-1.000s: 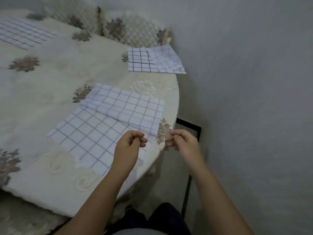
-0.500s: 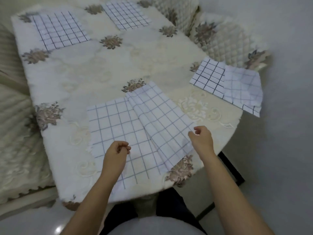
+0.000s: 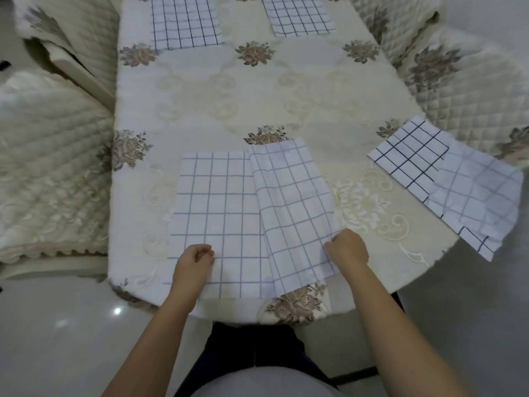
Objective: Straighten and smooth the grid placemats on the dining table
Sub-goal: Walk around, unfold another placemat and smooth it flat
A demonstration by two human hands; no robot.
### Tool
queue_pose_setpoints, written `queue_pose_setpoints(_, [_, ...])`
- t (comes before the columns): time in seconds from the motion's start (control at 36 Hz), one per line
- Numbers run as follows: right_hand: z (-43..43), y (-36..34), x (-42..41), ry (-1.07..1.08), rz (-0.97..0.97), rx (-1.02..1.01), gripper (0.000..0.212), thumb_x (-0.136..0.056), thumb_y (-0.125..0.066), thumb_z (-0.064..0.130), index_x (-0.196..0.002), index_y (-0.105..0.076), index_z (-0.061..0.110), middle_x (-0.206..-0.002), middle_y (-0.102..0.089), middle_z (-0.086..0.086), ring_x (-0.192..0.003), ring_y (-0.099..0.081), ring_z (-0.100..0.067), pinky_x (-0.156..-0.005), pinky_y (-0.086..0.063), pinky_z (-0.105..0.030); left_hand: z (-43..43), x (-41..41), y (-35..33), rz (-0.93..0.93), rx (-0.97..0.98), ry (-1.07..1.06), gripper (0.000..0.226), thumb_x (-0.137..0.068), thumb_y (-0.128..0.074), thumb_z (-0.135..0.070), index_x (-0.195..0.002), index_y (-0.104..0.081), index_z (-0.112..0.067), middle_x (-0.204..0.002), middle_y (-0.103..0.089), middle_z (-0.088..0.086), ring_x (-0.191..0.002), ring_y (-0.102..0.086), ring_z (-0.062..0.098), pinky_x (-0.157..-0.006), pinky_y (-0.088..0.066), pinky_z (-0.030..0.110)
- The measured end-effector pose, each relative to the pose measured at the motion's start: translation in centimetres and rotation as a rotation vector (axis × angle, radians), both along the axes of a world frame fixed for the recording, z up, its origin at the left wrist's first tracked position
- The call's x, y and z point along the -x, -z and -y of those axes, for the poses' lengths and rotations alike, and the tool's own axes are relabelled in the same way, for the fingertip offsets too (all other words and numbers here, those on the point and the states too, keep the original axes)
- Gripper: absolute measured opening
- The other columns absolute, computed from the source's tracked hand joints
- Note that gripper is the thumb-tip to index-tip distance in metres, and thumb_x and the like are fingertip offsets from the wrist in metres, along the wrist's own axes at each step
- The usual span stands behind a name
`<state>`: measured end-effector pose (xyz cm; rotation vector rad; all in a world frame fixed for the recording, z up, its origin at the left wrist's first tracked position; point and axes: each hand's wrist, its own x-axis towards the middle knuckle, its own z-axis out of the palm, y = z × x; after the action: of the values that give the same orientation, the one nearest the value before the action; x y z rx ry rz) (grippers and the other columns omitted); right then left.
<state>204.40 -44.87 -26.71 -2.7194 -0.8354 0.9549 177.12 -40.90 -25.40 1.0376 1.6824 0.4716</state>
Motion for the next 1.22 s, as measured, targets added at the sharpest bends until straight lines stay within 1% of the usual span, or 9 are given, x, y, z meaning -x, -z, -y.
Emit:
queue_pose_setpoints(0.14, [-1.7, -2.1, 3.4, -0.084, -0.091, -0.194, 0.034, -0.086, -0.055, 0.013, -0.055, -0.041, 0.013, -0.059, -0.045, -0.001, -0.054, -0.044, -0.018, -0.045, -0.027, -0.023, -0.2, 1.2, 0.1, 0.01, 0.03, -0.01, 0.017, -0.094, -0.044, -0.009, -0.103, -0.056, -0.016, -0.107, -0.062, 0.006, -0.102, -0.057, 0.023, -0.085, -0.043, 0.03])
queue_pose_setpoints(0.36, [-4.3, -6.0, 13.3, -0.403, -0.353, -0.394, 0.004, -0.085, -0.055, 0.015, -0.086, -0.052, 0.016, -0.105, -0.051, -0.005, -0.083, -0.05, -0.015, -0.061, -0.036, -0.02, -0.7, 3.0, -0.2, 0.059, 0.052, -0.08, 0.022, -0.095, -0.04, -0.008, -0.109, -0.057, -0.007, -0.089, -0.064, -0.001, -0.088, -0.059, 0.017, -0.069, -0.043, 0.024])
queue_pose_setpoints(0.53, [-4.9, -6.5, 18.8, -0.617, -0.457, -0.342, 0.013, -0.084, -0.058, 0.02, -0.096, -0.059, 0.015, -0.109, -0.05, -0.001, -0.101, -0.05, -0.013, -0.08, -0.038, -0.021, -1.4, 4.4, -1.0, 0.125, 0.093, -0.1, 0.03, -0.098, -0.037, -0.018, -0.116, -0.057, -0.004, -0.107, -0.062, 0.011, -0.086, -0.058, 0.015, -0.074, -0.042, 0.028])
queue_pose_setpoints(0.58, [-4.9, -6.8, 19.5, -0.64, -0.511, -0.344, 0.013, -0.086, -0.057, 0.021, -0.098, -0.06, 0.016, -0.105, -0.048, 0.004, -0.099, -0.047, -0.008, -0.082, -0.036, -0.019, -1.7, 5.1, -1.2, 0.095, 0.111, -0.074, 0.038, -0.1, -0.033, -0.026, -0.124, -0.054, -0.007, -0.124, -0.057, 0.012, -0.104, -0.055, 0.019, -0.089, -0.042, 0.032])
queue_pose_setpoints(0.69, [-5.1, -6.6, 19.2, -0.576, -0.525, -0.357, 0.003, -0.089, -0.054, 0.02, -0.091, -0.055, 0.022, -0.102, -0.053, 0.005, -0.098, -0.052, -0.01, -0.079, -0.037, -0.017, -2.8, 5.9, -1.6, 0.016, 0.127, -0.09, 0.05, -0.1, -0.028, -0.037, -0.14, -0.039, -0.007, -0.146, -0.038, 0.012, -0.134, -0.036, 0.027, -0.11, -0.026, 0.036])
queue_pose_setpoints(0.83, [-5.2, -4.8, 16.1, -0.383, -0.398, -0.334, 0.004, -0.089, -0.053, 0.016, -0.089, -0.056, 0.019, -0.1, -0.059, 0.0, -0.083, -0.052, -0.011, -0.065, -0.039, -0.019, -3.5, 6.9, -1.0, -0.156, 0.067, 0.117, 0.032, -0.095, -0.047, -0.026, -0.12, -0.054, -0.007, -0.121, -0.057, 0.009, -0.097, -0.048, 0.018, -0.083, -0.035, 0.026])
queue_pose_setpoints(0.97, [-4.5, -2.4, 12.0, -0.2, -0.184, -0.24, 0.019, -0.087, -0.055, 0.017, -0.104, -0.058, 0.008, -0.113, -0.056, -0.013, -0.084, -0.053, -0.02, -0.07, -0.037, -0.025, -4.1, 7.8, 0.4, -0.327, 0.121, 0.31, 0.009, -0.09, -0.051, -0.017, -0.089, -0.053, -0.008, -0.079, -0.054, 0.004, -0.08, -0.05, 0.02, -0.061, -0.035, 0.026])
queue_pose_setpoints(1.14, [-3.8, -1.3, 9.8, -0.053, -0.151, -0.182, 0.028, -0.088, -0.056, 0.014, -0.112, -0.053, 0.001, -0.111, -0.057, -0.015, -0.083, -0.051, -0.022, -0.067, -0.038, -0.028, -4.4, 8.1, 0.9, -0.372, 0.128, 0.374, 0.008, -0.089, -0.051, -0.016, -0.084, -0.051, -0.01, -0.08, -0.052, 0.004, -0.08, -0.049, 0.021, -0.067, -0.036, 0.026])
queue_pose_setpoints(1.22, [-3.9, -0.8, 9.7, 0.01, -0.217, -0.161, 0.029, -0.087, -0.059, 0.014, -0.109, -0.054, -0.005, -0.094, -0.057, -0.014, -0.078, -0.05, -0.022, -0.066, -0.037, -0.028, -4.5, 8.2, 1.2, -0.373, 0.117, 0.389, 0.023, -0.089, -0.051, -0.015, -0.068, -0.041, -0.016, -0.067, -0.044, -0.002, -0.069, -0.044, 0.016, -0.055, -0.03, 0.024])
